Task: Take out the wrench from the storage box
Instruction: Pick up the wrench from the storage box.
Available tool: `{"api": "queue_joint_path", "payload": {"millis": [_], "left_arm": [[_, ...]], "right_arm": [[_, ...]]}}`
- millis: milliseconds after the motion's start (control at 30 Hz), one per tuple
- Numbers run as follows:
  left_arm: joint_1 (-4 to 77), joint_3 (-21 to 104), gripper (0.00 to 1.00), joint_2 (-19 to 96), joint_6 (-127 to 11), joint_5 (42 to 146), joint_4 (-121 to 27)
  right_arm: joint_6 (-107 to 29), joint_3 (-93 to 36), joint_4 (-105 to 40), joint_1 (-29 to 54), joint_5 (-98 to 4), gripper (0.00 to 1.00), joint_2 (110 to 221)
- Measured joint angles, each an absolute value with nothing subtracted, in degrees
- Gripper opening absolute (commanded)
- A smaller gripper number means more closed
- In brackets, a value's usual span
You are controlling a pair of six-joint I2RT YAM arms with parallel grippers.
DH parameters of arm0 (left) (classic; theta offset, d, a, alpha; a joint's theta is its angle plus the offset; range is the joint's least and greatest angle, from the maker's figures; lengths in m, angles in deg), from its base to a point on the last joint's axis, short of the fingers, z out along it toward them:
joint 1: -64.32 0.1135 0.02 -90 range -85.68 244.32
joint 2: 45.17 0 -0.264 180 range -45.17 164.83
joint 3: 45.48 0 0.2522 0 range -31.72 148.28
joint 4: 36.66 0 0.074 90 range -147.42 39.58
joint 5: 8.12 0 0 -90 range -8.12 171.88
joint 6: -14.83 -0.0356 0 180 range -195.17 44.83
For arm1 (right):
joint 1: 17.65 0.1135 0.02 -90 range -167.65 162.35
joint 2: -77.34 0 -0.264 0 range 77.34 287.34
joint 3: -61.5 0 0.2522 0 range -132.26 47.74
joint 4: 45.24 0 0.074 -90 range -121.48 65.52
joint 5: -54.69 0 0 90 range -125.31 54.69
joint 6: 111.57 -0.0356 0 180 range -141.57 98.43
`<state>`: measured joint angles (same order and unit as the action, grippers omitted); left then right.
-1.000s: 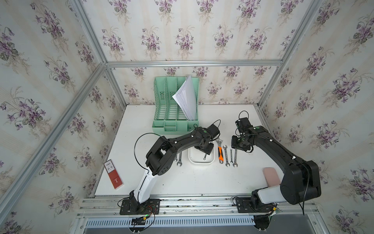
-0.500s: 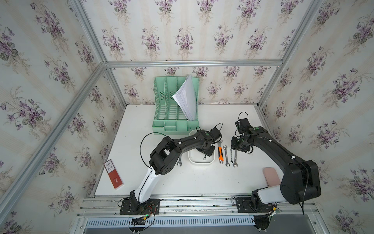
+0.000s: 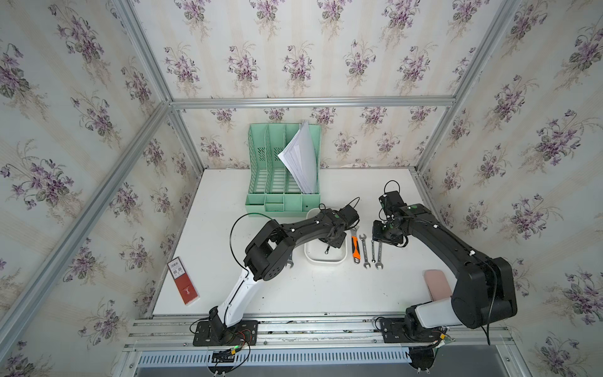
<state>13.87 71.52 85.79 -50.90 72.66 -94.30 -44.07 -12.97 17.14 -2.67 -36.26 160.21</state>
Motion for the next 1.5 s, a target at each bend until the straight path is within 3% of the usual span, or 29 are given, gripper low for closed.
{"api": "queue_joint_path", "payload": {"millis": [833, 1500], "left_arm": [[17.1, 68.2, 0.42, 82.5, -46.4, 77.0, -97.5], [17.1, 72.4, 0.19, 85.9, -42.2, 77.3, -98.4]], "right_arm": [[-43.9, -12.6, 17.0, -2.7, -37.3, 0.42, 160.3], [-43.4, -12.7, 17.0, -2.7, -37.5, 0.42, 160.5]]}}
